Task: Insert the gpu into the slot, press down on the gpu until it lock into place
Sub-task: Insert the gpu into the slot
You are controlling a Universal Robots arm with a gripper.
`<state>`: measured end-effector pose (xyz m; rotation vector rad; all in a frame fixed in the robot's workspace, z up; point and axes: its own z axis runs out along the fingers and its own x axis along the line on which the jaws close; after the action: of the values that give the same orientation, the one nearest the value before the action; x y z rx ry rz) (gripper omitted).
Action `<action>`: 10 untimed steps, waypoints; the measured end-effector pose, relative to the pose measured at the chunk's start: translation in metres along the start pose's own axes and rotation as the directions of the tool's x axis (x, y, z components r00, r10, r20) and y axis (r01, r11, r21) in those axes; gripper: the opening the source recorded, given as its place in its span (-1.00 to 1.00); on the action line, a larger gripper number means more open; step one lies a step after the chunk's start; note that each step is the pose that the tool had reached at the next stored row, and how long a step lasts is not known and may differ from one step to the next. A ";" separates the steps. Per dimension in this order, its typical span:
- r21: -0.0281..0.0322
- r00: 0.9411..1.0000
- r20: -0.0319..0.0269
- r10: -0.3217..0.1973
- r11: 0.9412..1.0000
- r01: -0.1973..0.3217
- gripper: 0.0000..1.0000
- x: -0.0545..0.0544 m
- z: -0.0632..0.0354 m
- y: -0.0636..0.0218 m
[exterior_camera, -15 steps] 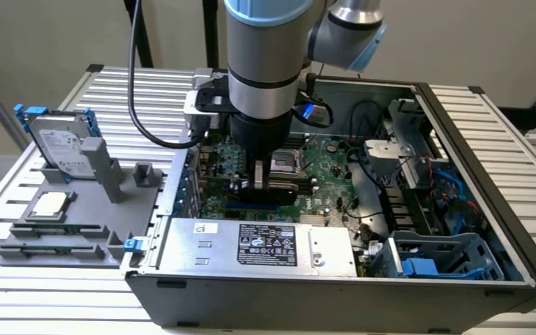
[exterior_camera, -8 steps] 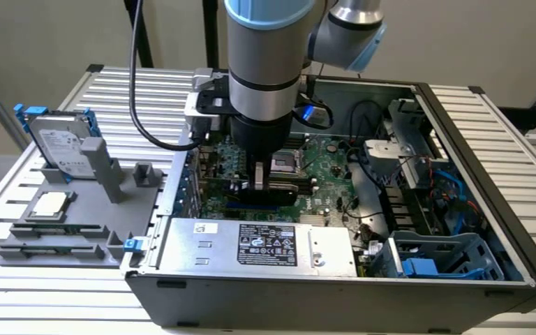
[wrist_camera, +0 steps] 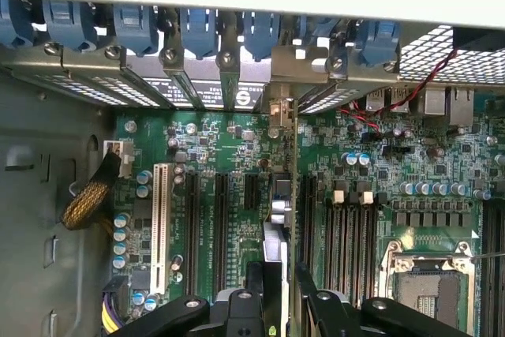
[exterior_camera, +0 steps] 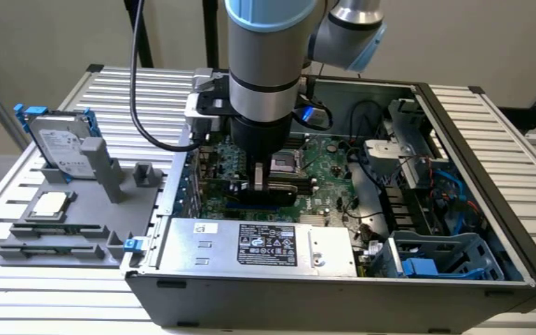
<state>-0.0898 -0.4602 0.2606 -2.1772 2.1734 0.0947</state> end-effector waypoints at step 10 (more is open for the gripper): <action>-0.004 1.000 0.000 0.000 1.000 0.000 -0.47 -0.001 0.0036 -0.0002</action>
<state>-0.0896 -0.4593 0.2571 -2.1798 2.1745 0.0991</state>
